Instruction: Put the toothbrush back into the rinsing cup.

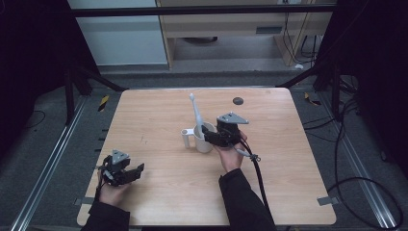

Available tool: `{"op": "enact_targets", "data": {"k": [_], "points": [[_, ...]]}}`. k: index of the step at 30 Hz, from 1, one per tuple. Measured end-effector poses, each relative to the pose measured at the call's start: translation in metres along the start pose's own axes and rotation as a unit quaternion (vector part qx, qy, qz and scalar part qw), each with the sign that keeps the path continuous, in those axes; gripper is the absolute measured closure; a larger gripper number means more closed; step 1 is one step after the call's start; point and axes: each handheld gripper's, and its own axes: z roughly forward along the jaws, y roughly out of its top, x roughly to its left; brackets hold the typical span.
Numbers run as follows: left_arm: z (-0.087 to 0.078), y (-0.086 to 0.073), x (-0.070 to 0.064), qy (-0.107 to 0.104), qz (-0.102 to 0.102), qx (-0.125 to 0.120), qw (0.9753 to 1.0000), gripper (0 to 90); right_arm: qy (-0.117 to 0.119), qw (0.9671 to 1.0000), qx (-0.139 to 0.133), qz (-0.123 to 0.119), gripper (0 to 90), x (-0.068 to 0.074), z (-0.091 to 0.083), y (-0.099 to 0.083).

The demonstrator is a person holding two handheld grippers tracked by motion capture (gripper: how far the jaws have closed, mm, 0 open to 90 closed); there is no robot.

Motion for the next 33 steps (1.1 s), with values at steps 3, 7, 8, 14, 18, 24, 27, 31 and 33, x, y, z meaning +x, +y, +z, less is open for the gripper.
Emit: {"op": "enact_targets", "data": {"k": [3, 7, 8, 14, 18, 24, 27, 31, 33], "points": [[0.000, 0.000, 0.000, 0.000, 0.000, -0.001, 1.0000, 37.2, -0.001, 0.9998, 0.005, -0.018, 29.7, 0.001, -0.013, -0.002], [0.000, 0.000, 0.000, 0.000, 0.001, 0.001, 1.0000, 37.2, -0.008, 0.9994, 0.015, -0.031, 27.9, -0.003, -0.027, -0.006], [0.000, 0.000, 0.000, 0.000, 0.001, 0.001, 1.0000, 37.2, -0.008, 0.9994, 0.015, -0.031, 27.9, -0.003, -0.027, -0.006], [0.000, 0.000, -0.001, 0.000, 0.001, 0.002, 1.0000, 37.2, -0.025, 0.9974, 0.045, -0.050, 23.4, -0.019, -0.049, -0.017], [0.000, 0.000, -0.001, -0.003, 0.002, 0.003, 1.0000, 38.3, -0.032, 0.9966, 0.058, -0.049, 22.5, -0.028, -0.061, -0.026], [0.000, 0.000, -0.002, -0.007, 0.003, 0.002, 1.0000, 41.1, -0.033, 0.9960, 0.068, -0.048, 21.4, -0.039, -0.079, -0.039], [0.000, 0.000, -0.001, -0.009, 0.003, 0.002, 0.9999, 42.9, -0.032, 0.9959, 0.072, -0.043, 20.6, -0.048, -0.089, -0.048], [-0.001, 0.000, -0.001, -0.012, 0.004, 0.002, 0.9999, 47.5, -0.042, 0.9945, 0.088, -0.036, 20.1, -0.065, -0.106, -0.065], [-0.001, 0.000, -0.002, -0.013, 0.006, 0.002, 0.9999, 49.2, -0.047, 0.9942, 0.093, -0.028, 20.0, -0.072, -0.113, -0.070]]}}
